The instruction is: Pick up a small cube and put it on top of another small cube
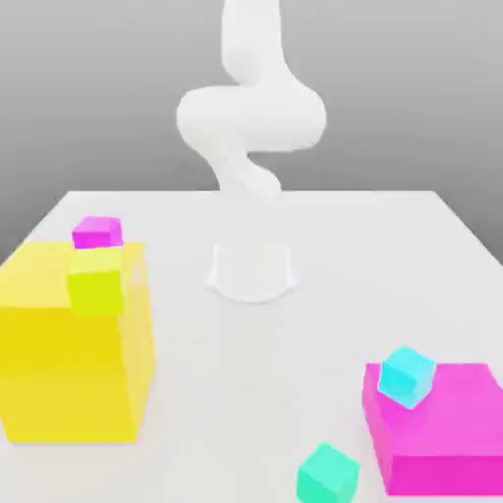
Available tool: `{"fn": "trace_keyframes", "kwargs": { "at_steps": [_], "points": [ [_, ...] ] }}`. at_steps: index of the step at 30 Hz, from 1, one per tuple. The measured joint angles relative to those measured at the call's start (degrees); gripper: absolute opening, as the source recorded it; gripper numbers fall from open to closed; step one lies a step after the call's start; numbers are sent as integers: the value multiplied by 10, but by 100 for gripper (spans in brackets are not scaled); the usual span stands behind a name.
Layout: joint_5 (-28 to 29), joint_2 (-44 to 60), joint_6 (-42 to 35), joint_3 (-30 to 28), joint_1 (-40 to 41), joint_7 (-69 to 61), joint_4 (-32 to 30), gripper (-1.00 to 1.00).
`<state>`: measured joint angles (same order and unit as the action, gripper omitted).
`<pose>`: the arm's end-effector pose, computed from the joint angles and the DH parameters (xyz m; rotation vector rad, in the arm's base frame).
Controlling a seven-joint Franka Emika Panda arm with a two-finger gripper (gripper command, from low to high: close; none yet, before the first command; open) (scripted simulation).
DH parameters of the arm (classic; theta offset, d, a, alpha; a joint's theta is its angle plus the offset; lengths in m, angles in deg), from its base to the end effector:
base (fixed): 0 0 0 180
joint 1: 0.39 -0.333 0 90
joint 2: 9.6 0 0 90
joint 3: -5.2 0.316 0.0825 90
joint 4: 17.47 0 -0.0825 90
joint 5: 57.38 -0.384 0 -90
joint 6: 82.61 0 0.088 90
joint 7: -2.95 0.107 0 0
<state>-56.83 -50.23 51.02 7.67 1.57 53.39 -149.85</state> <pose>0.3803 0.0089 0.6761 -2.4540 1.1360 -0.9574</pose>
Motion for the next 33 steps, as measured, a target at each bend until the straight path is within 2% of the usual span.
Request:
{"fn": "trace_keyframes", "kwargs": {
  "at_steps": [10, 17, 22, 27, 31, 32, 33],
  "points": [
    [45, 210, 75, 90, 61, 203, -24, 0],
    [89, 357, 126, 126, 74, 352, -41, 0],
    [108, 460, 163, 129, 62, 449, -53, 0],
    [97, 557, 205, 124, 40, 521, -64, 0],
    [126, 640, 265, 89, 10, 556, -51, 0],
    [134, 658, 279, 80, 2, 562, -48, -100],
    [134, 658, 279, 80, 2, 562, -48, -100]
  ]
}}
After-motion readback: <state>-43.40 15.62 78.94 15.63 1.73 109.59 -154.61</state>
